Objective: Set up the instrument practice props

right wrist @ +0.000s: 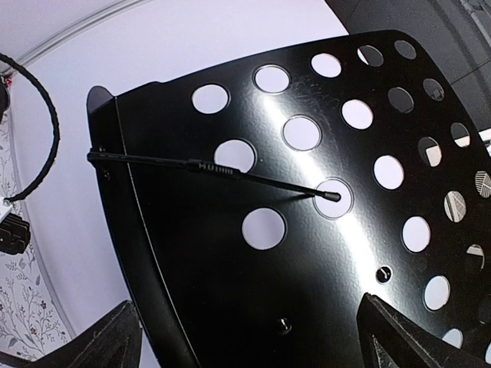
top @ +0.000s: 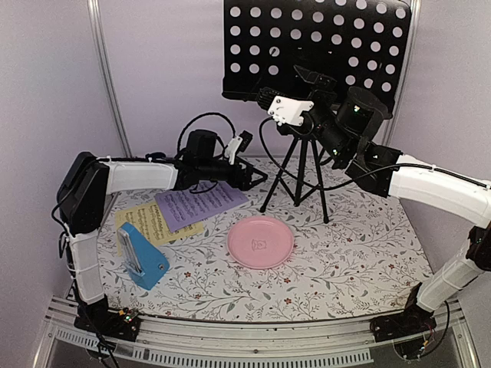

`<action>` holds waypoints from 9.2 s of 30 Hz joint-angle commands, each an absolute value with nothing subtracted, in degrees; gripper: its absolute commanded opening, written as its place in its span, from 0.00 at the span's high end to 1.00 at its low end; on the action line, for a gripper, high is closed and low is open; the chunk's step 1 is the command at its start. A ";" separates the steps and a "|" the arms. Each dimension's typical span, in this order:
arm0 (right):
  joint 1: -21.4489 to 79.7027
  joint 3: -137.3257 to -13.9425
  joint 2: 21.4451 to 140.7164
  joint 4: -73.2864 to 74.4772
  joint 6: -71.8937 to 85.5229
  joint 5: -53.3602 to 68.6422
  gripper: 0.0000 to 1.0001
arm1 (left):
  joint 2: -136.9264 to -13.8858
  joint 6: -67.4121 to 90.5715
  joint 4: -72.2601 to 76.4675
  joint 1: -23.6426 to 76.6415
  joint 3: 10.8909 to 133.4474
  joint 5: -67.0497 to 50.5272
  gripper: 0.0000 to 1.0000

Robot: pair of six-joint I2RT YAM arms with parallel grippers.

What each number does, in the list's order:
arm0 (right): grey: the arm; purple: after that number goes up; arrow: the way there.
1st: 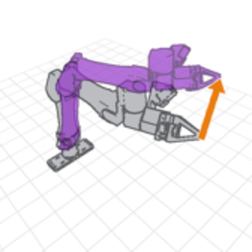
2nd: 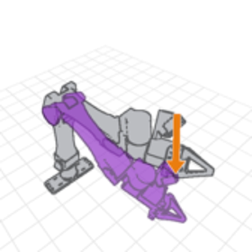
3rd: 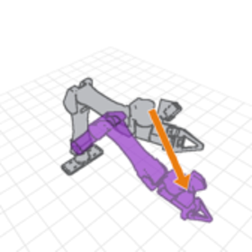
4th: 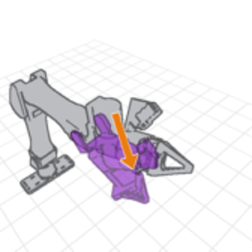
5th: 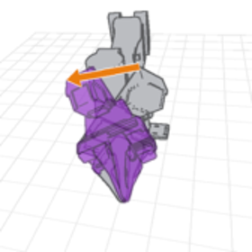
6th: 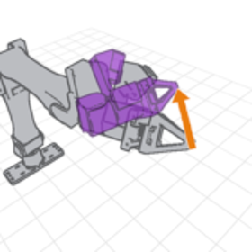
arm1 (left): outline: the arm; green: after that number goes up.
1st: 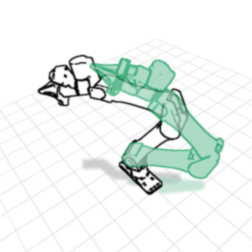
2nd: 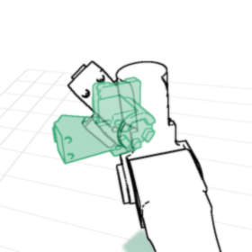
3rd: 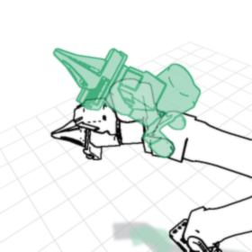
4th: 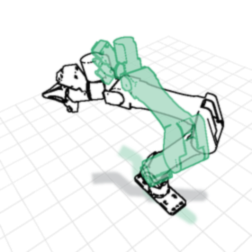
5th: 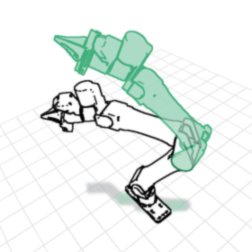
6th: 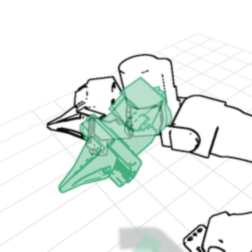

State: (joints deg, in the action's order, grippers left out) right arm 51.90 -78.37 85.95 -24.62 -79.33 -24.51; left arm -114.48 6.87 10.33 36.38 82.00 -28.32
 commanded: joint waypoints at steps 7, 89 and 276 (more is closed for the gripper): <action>50.39 -82.04 85.76 -25.79 -76.86 -23.43 0.01 | -117.95 3.63 11.15 38.04 87.49 -30.98 0.12; 19.74 -53.06 96.21 -9.55 -9.20 17.27 0.54 | -134.38 -6.91 8.70 39.99 100.15 -28.03 0.77; 36.79 -74.95 93.10 -10.54 -8.26 -3.99 1.00 | -114.24 -12.81 0.00 35.59 78.06 -17.65 0.53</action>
